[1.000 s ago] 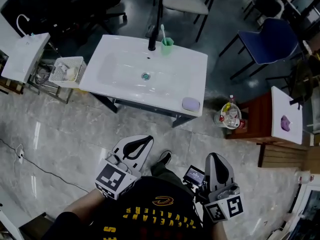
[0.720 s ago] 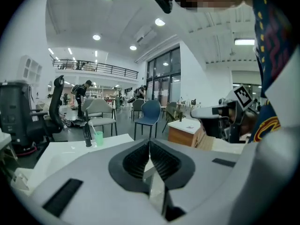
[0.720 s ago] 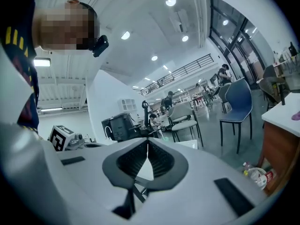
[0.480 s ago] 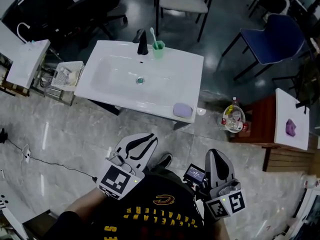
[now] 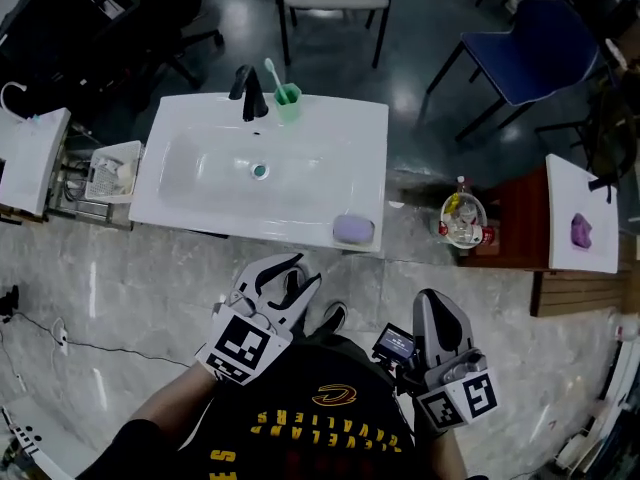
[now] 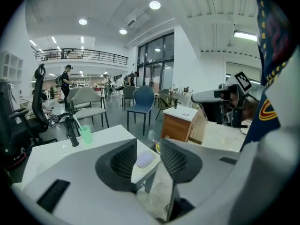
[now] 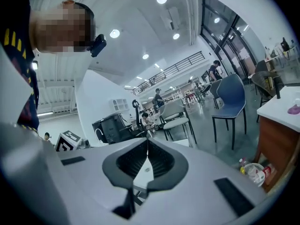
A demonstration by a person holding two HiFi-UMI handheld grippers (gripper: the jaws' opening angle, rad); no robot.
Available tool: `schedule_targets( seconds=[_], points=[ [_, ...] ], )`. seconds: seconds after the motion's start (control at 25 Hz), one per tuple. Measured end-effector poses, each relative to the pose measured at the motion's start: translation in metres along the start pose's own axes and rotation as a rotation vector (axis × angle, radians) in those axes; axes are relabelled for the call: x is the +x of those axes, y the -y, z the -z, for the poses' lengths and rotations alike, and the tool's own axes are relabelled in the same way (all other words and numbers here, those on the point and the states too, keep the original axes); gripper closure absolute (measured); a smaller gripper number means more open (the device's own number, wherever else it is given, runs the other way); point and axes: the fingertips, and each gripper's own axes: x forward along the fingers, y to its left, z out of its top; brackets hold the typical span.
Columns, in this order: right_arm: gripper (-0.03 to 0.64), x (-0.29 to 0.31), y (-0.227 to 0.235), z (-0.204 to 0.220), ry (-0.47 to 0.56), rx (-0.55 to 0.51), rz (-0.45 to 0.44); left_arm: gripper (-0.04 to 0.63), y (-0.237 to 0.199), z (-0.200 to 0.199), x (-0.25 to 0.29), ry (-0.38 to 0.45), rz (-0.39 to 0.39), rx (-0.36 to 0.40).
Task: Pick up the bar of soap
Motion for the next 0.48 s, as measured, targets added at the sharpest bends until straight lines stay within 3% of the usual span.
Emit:
schedule_targets(
  seconds=[0.48],
  points=[
    [0.600,0.058,0.005,-0.002,0.004,0.068,0.143,0.351,-0.045,0.039,0.061,-0.231,0.207,0.207]
  ],
)
